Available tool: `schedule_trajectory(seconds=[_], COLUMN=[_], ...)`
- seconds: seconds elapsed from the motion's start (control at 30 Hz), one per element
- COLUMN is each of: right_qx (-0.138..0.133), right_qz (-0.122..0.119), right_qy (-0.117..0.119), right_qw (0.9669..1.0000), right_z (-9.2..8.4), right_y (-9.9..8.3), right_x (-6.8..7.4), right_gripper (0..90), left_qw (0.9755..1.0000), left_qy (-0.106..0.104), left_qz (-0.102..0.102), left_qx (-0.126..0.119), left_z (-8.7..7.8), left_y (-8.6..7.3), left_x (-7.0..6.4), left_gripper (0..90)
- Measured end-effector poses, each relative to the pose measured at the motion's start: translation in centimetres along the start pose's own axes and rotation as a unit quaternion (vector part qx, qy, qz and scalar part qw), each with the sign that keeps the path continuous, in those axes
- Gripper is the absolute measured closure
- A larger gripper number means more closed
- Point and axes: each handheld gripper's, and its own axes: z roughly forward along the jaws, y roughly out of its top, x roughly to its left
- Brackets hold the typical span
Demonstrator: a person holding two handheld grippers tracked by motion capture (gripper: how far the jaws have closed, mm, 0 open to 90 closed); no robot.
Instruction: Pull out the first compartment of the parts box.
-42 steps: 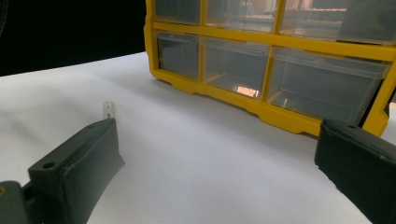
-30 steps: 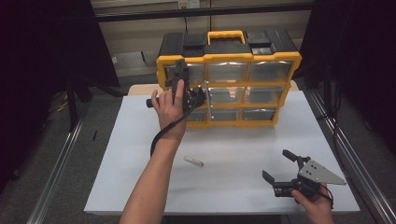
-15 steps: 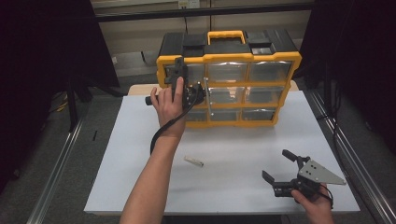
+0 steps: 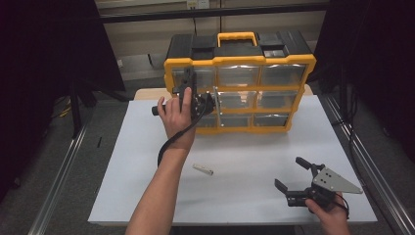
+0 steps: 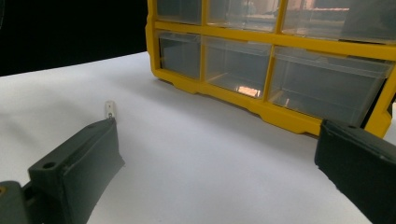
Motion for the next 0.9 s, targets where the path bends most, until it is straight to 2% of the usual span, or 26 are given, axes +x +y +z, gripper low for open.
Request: schedule_trajectory(seconds=[0.1, 0.17, 0.2, 0.23, 0.3, 0.33, 0.4, 0.43, 0.5, 0.6, 0.63, 0.67, 0.77, 0.8, 0.83, 0.9], right_qx=[0.0, 0.0, -0.001, 0.0, -0.001, 0.0, 0.0, 0.0, 0.0, -0.001, 0.0, -0.001, -0.001, -0.001, -0.001, -0.002], right_qz=[-0.003, -0.003, -0.003, -0.003, -0.004, -0.003, -0.003, -0.003, -0.002, -0.003, -0.003, -0.003, -0.004, -0.003, -0.003, -0.005], right_qy=[0.0, -0.001, -0.001, 0.0, -0.001, 0.0, 0.0, 0.0, 0.001, 0.002, 0.0, -0.001, 0.0, 0.0, 0.0, 0.0], right_qw=[1.0, 1.0, 1.0, 1.0, 1.0, 1.0, 1.0, 1.0, 1.0, 1.0, 1.0, 1.0, 1.0, 1.0, 1.0, 1.0], right_z=[0.1, 0.1, 0.1, 0.0, 0.0, 0.0, 0.1, 0.1, 0.1, 0.0, 0.0, 0.1, 0.1, 0.1, 0.1, 0.1], right_y=[0.0, 0.0, 0.0, 0.0, 0.0, 0.0, 0.0, 0.0, 0.0, 0.0, 0.0, 0.0, 0.0, 0.0, 0.0, 0.0], right_x=[0.0, 0.0, 0.0, 0.0, 0.0, 0.0, 0.0, 0.0, 0.0, 0.0, 0.0, 0.0, 0.0, 0.0, 0.0, 0.0], right_gripper=[0.0, 0.0, 0.0, 0.0, 0.0, 0.0, 0.0, 0.0, 0.0, 0.0, 0.0, 0.0, 0.0, 0.0, 0.0, 0.0], left_qw=[0.9999, 1.0, 0.9999, 1.0, 1.0, 1.0, 1.0, 1.0, 1.0, 1.0, 1.0, 1.0, 0.9999, 1.0, 0.9999, 1.0], left_qy=[0.001, -0.004, 0.0, -0.006, 0.001, 0.0, -0.001, 0.003, 0.005, 0.003, 0.006, 0.001, 0.01, 0.005, 0.011, 0.007], left_qz=[0.011, 0.002, 0.008, -0.004, 0.002, -0.008, 0.001, -0.003, 0.003, -0.004, 0.0, 0.0, 0.006, -0.001, 0.004, -0.001], left_qx=[-0.004, -0.003, -0.006, 0.001, -0.002, 0.0, 0.002, -0.003, -0.002, 0.0, -0.004, 0.001, -0.004, 0.001, -0.004, -0.001], left_z=[-0.3, -0.5, -0.5, -0.7, -0.8, -0.9, -1.1, -1.1, -1.3, -1.6, -1.7, -1.8, -2.1, -2.3, -2.3, -2.5], left_y=[0.0, 0.0, 0.0, 0.0, 0.1, 0.0, 0.2, 0.2, 0.1, 0.1, 0.2, 0.2, 0.2, 0.2, 0.2, 0.1], left_x=[0.2, 0.1, 0.2, 0.0, 0.1, -0.1, 0.1, 0.0, 0.1, 0.1, 0.2, 0.2, 0.2, 0.1, 0.2, 0.2], left_gripper=[74.4, 77.1, 78.1, 78.9, 79.1, 79.2, 79.5, 79.5, 79.6, 79.6, 79.6, 79.6, 79.7, 79.7, 79.8, 79.8])
